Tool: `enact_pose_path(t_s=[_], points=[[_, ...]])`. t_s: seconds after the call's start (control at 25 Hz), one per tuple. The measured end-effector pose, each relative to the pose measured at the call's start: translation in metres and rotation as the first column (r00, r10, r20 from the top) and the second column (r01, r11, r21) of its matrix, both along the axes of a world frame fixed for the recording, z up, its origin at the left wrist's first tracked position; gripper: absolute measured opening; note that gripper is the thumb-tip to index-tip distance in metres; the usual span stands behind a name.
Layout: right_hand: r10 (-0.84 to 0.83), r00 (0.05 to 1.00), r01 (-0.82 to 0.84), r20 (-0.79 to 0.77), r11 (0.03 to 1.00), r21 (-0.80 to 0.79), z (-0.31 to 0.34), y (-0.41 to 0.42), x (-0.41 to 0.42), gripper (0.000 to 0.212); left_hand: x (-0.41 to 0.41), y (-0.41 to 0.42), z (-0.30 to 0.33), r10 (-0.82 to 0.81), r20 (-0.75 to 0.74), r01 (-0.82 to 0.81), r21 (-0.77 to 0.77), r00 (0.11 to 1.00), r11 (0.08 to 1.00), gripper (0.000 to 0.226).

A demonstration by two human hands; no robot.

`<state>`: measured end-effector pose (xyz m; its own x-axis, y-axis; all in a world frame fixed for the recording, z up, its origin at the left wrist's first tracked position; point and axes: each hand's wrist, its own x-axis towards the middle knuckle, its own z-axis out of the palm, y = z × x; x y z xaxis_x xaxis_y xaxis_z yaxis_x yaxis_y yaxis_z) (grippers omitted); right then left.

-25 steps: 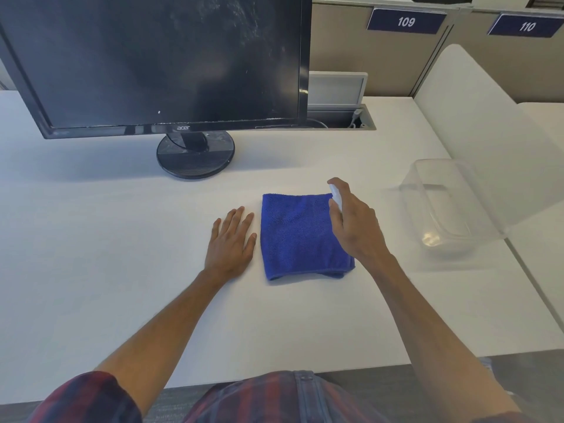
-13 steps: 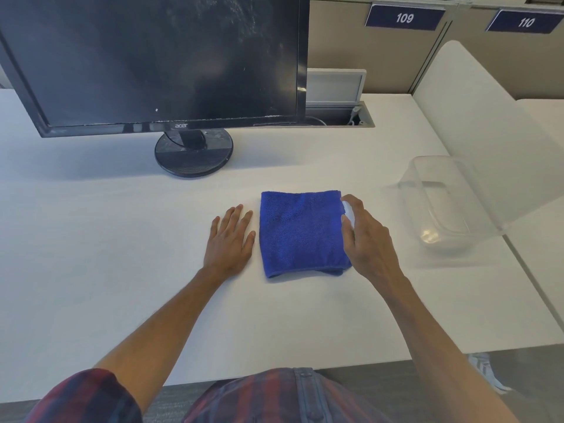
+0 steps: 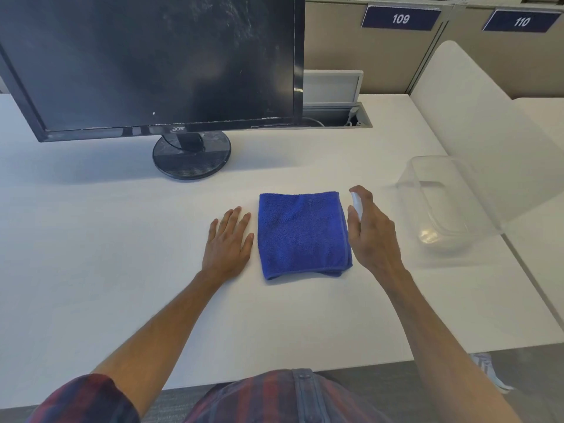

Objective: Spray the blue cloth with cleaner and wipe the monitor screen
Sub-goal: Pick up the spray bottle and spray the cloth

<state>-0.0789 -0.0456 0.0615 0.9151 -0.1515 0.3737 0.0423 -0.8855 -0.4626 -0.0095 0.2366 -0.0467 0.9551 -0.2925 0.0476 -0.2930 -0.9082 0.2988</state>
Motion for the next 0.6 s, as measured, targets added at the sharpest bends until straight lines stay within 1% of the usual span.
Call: enact_pose_path(t_s=[0.12,0.28,0.4,0.44,0.52,0.6], points=[[0.02,1.0,-0.02,0.005,1.0,0.024,0.001,-0.002,0.002,0.026,0.0,0.0,0.0,0.0,-0.003,0.0,0.008,1.0,1.0,0.062],[0.022,0.999,-0.022,-0.024,1.0,0.012,-0.001,-0.003,0.006,0.021,0.0,0.0,0.0,-0.002,-0.007,0.002,0.009,1.0,1.0,0.062],[0.013,1.0,-0.014,0.005,0.998,0.056,-0.004,-0.004,0.008,0.027,0.0,0.0,0.001,-0.002,-0.01,0.002,0.013,1.0,1.0,0.063],[0.005,1.0,-0.006,0.018,0.996,0.094,-0.004,-0.006,0.01,0.031,0.0,0.0,0.001,-0.002,-0.01,0.002,0.014,1.0,1.0,0.063],[-0.041,0.999,0.034,0.025,0.971,0.236,-0.007,-0.011,0.017,0.037,0.0,0.001,0.0,-0.003,-0.007,0.003,0.01,1.0,1.0,0.063],[-0.109,0.994,0.105,-0.016,0.902,0.42,-0.009,-0.019,0.029,0.04,0.0,0.001,0.0,-0.003,-0.002,0.003,0.007,1.0,1.0,0.064]])
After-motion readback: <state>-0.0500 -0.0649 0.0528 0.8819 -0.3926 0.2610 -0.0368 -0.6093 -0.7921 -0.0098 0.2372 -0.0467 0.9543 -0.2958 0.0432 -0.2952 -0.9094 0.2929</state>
